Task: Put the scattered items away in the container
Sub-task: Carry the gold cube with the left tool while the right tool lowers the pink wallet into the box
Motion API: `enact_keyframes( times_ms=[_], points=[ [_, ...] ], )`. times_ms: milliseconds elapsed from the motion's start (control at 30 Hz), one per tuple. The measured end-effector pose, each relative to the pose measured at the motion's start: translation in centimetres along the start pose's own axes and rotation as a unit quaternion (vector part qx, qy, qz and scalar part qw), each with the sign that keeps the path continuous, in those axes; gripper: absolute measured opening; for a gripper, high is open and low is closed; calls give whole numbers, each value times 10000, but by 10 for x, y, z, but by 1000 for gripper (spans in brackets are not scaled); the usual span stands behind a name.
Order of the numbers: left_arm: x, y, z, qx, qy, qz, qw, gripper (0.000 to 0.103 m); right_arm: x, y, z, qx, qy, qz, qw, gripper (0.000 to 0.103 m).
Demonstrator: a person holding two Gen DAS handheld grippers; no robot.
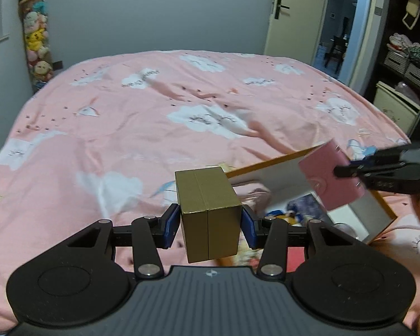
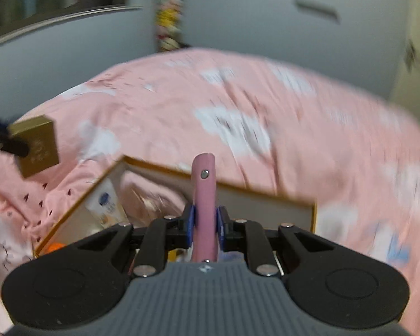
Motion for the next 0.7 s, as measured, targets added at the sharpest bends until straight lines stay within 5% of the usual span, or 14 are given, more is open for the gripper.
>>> enact_keyframes(
  times_ms=[167,433,700],
  points=[
    [15,1,-23,10,218,99,9997,54,19,23,-31,1195,-225,27,9926,18],
    [36,2,-52,67,424,276,9987,54,50,41,-48,2200,-543,347,9734,18],
    [41,5,-61,106,493,357,9981,54,59,44,-55,1952,-192,718,9779,21]
  ],
)
Point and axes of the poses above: each gripper's, at about its wrist camera, not at the fingertips, and x roughly the way its jaws point, z to its left, y to its underside, the point moved 8 cm from there along x, roughly the way its jaws point, and after that the axes turned 15 degrees about -y, right-handed, at the moved point
